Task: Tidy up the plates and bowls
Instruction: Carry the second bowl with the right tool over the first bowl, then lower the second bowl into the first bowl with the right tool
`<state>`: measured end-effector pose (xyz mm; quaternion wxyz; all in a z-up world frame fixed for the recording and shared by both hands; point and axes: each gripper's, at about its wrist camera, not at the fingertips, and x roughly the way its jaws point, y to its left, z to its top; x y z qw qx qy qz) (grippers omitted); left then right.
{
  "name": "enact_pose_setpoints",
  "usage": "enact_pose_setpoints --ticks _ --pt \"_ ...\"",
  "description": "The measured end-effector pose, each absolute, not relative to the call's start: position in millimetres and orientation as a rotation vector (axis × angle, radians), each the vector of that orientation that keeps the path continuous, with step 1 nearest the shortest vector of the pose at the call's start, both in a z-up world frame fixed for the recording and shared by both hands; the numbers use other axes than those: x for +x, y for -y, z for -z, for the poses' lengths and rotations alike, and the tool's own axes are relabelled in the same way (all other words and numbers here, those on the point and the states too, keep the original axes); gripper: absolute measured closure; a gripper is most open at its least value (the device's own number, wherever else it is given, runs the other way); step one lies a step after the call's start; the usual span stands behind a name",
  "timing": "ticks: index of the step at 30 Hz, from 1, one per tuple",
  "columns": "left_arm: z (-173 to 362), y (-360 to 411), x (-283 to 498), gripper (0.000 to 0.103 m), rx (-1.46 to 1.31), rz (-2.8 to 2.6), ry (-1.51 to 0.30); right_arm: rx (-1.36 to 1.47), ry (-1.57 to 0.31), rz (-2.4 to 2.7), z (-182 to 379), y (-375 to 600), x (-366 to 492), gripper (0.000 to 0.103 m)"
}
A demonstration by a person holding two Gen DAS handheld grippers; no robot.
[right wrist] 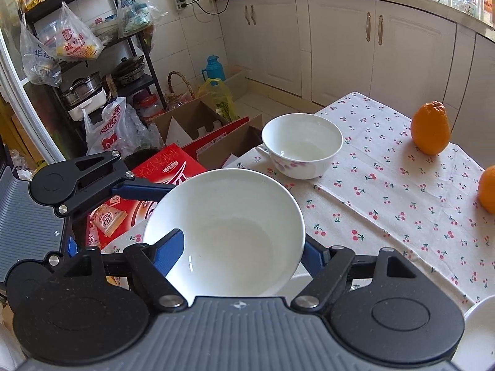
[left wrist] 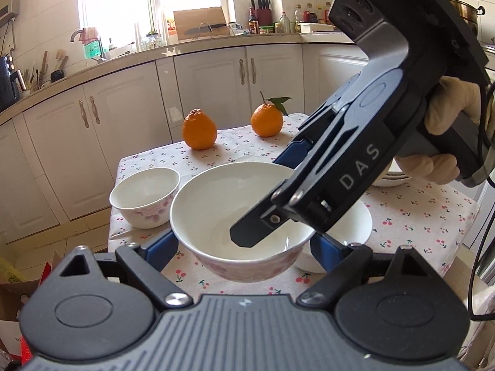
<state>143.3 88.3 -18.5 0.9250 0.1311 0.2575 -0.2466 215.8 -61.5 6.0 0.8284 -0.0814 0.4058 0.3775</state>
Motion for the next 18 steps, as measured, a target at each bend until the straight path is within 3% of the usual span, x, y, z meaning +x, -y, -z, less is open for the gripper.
enact_pose_setpoints --ticks 18 --pt "30.2 -34.1 148.1 0.011 0.271 0.648 -0.528 -0.144 -0.864 -0.653 -2.4 127.8 195.1 0.019"
